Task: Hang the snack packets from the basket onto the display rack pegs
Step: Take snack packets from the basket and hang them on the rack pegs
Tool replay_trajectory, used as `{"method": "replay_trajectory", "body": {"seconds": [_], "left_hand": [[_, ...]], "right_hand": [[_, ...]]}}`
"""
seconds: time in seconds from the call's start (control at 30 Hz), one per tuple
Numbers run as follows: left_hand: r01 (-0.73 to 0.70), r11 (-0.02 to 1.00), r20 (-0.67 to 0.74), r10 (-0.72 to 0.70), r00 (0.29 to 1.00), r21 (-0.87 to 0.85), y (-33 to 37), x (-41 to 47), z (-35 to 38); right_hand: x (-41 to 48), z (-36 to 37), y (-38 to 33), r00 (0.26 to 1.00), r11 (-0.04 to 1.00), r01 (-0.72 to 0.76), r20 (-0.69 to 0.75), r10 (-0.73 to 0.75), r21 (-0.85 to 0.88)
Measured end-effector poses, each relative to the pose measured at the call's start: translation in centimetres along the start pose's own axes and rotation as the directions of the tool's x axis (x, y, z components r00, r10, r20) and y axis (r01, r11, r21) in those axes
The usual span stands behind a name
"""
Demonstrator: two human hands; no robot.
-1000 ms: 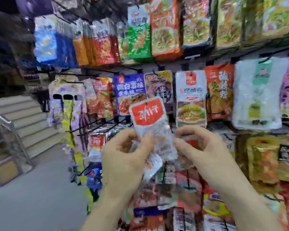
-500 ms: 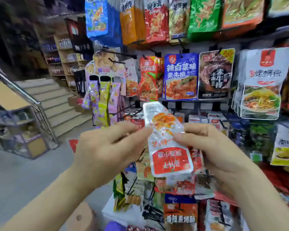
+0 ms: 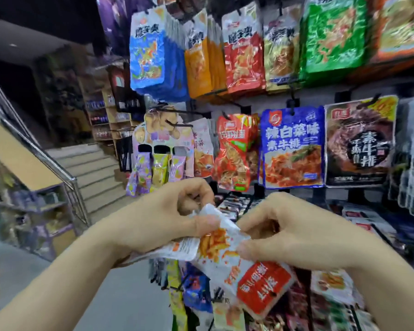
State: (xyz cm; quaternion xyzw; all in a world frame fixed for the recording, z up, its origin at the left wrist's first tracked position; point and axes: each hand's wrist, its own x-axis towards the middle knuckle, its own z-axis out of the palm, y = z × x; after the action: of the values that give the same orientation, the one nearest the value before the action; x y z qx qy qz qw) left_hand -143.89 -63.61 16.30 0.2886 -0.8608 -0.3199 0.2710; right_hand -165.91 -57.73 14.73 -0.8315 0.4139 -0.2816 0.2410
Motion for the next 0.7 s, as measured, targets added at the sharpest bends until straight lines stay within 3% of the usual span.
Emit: {"method": "replay_trajectory", "body": {"seconds": [0.1,0.2,0.27,0.33,0.4,0.47,0.7], "left_hand": [[-0.157,0.988,-0.201,0.152,0.968,-0.008,-1.5,1.8,-0.6],[-0.278,0.949,-0.582,0.141,0.801,-0.152,-2.8,3.2,-0.5],[-0.336,0.919,-0.711,0.096,0.697,-0.205,-3.6,4.0,0.2],[-0.351,0.9,-0.74,0.05,0.671,-0.258,-4.5,4.8,0.9],[-0.339,0.878,-0.687,0.015,0.727,-0.339,-5.4,5.1,1.1],[-0.285,0.877,-0.593,0.0,0.805,-0.387,-6.1,5.0,0.8],[-0.143,0.937,-0.357,0.021,0.934,-0.319,-7.4,3.8,-4.4]], "right_hand": [[1.5,-1.1,2.0,0.991,0.982,-0.052,-0.113,0.073,0.182],[2.2,-1.6,3.0,0.951,0.88,-0.032,-0.257,0.173,0.473],[3.5,-1.4,2.9,0.893,0.842,0.04,-0.398,0.212,0.538],[5.3,-1.1,2.8,0.782,0.839,0.134,-0.577,0.237,0.527],[7.0,-0.9,2.5,0.654,0.876,0.192,-0.723,0.222,0.442],[8.0,-0.9,2.0,0.578,0.908,0.204,-0.794,0.191,0.367],[10.6,-0.2,0.6,0.519,0.98,0.113,-0.851,0.083,0.164]]}}
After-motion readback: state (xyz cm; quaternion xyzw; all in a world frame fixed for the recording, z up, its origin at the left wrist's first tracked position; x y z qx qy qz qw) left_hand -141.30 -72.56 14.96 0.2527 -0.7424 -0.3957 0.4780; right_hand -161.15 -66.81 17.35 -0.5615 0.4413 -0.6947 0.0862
